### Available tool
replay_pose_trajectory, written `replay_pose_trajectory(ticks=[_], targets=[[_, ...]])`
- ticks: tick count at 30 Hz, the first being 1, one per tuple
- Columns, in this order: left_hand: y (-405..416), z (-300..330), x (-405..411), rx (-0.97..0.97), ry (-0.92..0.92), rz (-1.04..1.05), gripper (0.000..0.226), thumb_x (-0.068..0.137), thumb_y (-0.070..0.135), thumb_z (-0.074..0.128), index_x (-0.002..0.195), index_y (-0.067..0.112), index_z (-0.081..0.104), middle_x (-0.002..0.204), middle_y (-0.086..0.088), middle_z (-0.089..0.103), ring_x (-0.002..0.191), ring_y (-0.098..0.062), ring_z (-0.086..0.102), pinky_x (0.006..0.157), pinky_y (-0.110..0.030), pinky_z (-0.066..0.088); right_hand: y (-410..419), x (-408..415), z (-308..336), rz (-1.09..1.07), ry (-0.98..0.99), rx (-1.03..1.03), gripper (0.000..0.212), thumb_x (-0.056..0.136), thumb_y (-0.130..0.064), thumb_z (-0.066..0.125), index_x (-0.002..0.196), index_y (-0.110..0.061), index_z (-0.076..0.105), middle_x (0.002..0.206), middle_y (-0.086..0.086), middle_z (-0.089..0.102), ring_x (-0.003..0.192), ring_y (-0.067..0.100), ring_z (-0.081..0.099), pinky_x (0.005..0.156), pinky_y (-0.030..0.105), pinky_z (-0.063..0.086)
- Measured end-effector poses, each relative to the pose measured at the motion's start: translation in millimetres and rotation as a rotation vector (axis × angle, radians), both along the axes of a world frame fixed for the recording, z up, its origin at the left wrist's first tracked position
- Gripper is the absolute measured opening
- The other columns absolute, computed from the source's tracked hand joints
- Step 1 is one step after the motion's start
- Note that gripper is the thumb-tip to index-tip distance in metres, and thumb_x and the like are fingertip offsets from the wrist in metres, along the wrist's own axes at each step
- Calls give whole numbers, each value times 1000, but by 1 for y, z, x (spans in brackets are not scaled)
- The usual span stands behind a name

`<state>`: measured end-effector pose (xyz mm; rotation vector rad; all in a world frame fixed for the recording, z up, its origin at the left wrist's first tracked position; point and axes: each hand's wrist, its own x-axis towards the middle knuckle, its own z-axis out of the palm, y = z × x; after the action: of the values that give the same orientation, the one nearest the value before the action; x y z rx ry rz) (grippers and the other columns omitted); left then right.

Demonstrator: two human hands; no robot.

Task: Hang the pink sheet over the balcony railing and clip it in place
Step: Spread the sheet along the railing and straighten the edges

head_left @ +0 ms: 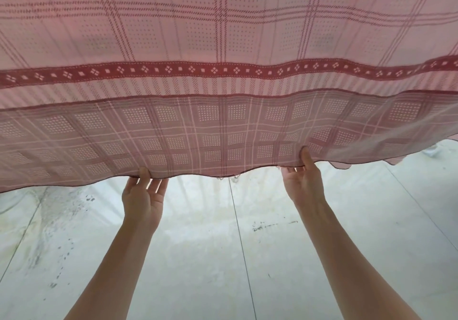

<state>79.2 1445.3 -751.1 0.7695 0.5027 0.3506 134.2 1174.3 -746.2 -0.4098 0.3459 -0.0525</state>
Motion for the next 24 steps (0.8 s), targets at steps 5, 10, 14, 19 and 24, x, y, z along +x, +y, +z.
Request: replay_pose_trajectory(ticks=[5,10,14,19,24], targets=[[0,-1,0,-46,-26,-21,10,97,20,48,95,20,57,77,14,71,76,-5,68,68,-24,55,0,-9,-9,113,27,88,41,81,-45,63,110,-17,59,119,0,60,115,19,55,85,42,48],[1,-2,0,-65,-22,-37,9,96,22,49,93,21,58,80,13,71,83,-8,64,65,-24,55,12,-12,-9,195,-27,361,72,86,-63,39,132,-8,46,128,14,55,123,27,47,90,47,45],[-1,-2,1,-59,-29,-54,9,96,21,49,96,22,58,79,14,71,88,-9,62,66,-23,54,16,-7,6,180,-95,341,36,89,-40,51,114,-17,63,112,-2,66,106,20,62,92,37,49],[0,-2,2,-44,-54,-75,11,96,23,48,100,26,58,87,15,71,92,-6,62,72,-23,50,16,-7,13,24,-4,227,20,90,-28,45,87,-15,59,77,-3,61,70,14,60,70,21,52],[-2,-3,3,-107,-114,-140,27,96,28,48,122,28,54,118,13,63,108,-6,59,83,-30,48,-6,-12,19,-87,50,249,59,87,-62,38,106,-11,59,100,5,67,93,22,64,75,33,51]])
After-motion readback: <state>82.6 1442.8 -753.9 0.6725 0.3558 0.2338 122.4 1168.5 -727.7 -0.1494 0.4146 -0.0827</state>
